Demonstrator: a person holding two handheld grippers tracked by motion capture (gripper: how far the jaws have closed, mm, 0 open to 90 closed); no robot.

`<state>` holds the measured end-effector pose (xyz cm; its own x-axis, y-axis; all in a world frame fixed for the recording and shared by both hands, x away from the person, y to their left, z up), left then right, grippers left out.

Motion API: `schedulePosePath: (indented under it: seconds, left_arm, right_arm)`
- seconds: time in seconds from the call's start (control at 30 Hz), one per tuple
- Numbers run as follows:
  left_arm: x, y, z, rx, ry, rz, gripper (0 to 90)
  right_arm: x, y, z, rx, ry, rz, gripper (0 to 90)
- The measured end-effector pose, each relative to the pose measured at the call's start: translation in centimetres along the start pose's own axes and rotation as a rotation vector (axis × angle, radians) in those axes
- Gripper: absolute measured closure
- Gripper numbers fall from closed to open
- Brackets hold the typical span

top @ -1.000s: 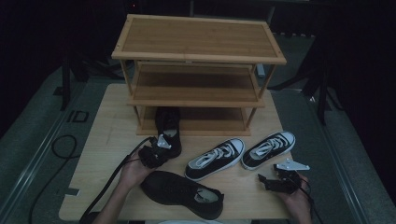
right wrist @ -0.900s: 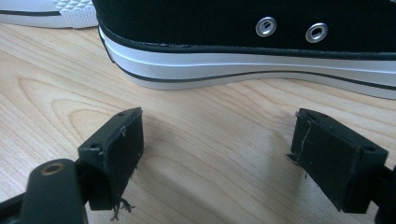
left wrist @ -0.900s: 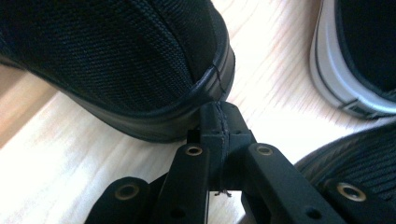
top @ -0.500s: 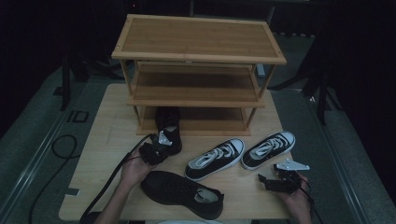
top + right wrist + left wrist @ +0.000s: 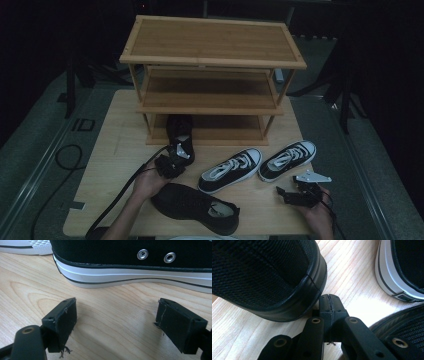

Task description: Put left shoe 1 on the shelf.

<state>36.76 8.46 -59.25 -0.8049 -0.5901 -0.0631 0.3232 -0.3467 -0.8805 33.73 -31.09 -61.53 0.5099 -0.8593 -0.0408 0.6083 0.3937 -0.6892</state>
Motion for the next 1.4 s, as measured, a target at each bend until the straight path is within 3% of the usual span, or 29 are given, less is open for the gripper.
schedulePosePath:
  seconds: [0.1, 0.13, 0.23, 0.53, 0.73, 1.0, 1.4]
  left_arm:
    - [-0.1, -0.2, 0.2, 0.017, -0.010, 0.007, 90.0]
    - [-0.4, -0.4, 0.3, 0.024, -0.015, 0.028, 90.0]
    - [-1.3, -0.8, 0.4, 0.041, -0.056, 0.054, 90.0]
    - [-3.6, -0.6, 0.5, 0.044, -0.126, 0.119, 90.0]
    - [-4.7, 0.0, 1.3, 0.043, -0.144, 0.152, 90.0]
    - [-6.4, 0.3, 1.2, 0.045, -0.228, 0.196, 90.0]
    - [-7.7, 0.9, 1.5, 0.065, -0.267, 0.186, 90.0]
  right_arm:
    - [0.0, 0.0, 0.0, 0.000, 0.000, 0.000, 17.0]
    - [0.0, 0.0, 0.0, 0.000, 0.000, 0.000, 17.0]
    - [0.0, 0.0, 0.0, 0.000, 0.000, 0.000, 17.0]
    - [0.0, 0.0, 0.0, 0.000, 0.000, 0.000, 17.0]
    - [0.0, 0.0, 0.0, 0.000, 0.000, 0.000, 17.0]
    - [0.0, 0.0, 0.0, 0.000, -0.001, 0.001, 17.0]
    - [0.0, 0.0, 0.0, 0.000, -0.001, 0.001, 17.0]
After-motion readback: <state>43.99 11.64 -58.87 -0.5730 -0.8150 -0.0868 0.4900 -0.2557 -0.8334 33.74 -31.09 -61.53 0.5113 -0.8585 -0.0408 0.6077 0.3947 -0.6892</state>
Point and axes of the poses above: each handheld gripper's, and its own axes: y roughly forward along the jaws, z roughly out of its top, x roughly to its right, the point moved 8 cm from there along y, roughly forward along the jaws, and after that the axes turned 3 degrees about y, right-handed, at the moved point
